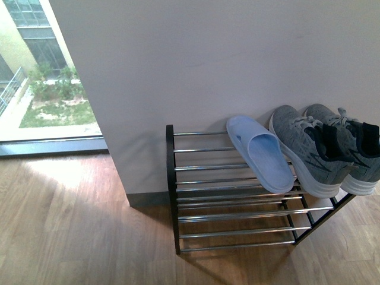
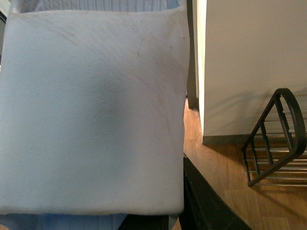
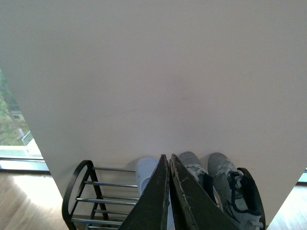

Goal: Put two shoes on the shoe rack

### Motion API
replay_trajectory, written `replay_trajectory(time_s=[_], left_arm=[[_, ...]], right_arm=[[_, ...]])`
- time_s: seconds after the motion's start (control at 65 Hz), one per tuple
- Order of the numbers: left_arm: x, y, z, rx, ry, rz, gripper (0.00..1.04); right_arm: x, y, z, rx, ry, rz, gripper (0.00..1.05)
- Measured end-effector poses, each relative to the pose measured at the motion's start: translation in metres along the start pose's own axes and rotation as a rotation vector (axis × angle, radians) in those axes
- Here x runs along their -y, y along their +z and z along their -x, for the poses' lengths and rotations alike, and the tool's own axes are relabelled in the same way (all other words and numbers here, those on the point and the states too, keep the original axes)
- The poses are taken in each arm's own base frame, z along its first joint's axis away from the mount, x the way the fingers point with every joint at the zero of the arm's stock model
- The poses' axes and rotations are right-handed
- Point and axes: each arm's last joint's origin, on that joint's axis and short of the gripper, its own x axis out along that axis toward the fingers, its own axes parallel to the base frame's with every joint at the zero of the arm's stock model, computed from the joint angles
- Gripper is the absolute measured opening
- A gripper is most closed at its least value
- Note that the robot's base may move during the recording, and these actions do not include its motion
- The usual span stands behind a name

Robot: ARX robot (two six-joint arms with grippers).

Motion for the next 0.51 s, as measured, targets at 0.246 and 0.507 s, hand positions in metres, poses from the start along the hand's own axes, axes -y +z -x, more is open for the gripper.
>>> replay_trajectory(time_s=[0.246,0.507], left_arm=[[0.000,0.000,0.000,0.000,0.000,0.000,0.02],[0.000,0.000,0.000,0.000,0.000,0.000,0.02]], right_arm=[[0.000,0.001,0.007,0.002,0.000,0.000,0.02],[0.000,0.001,0.012,0.003,0.000,0.000,0.02]])
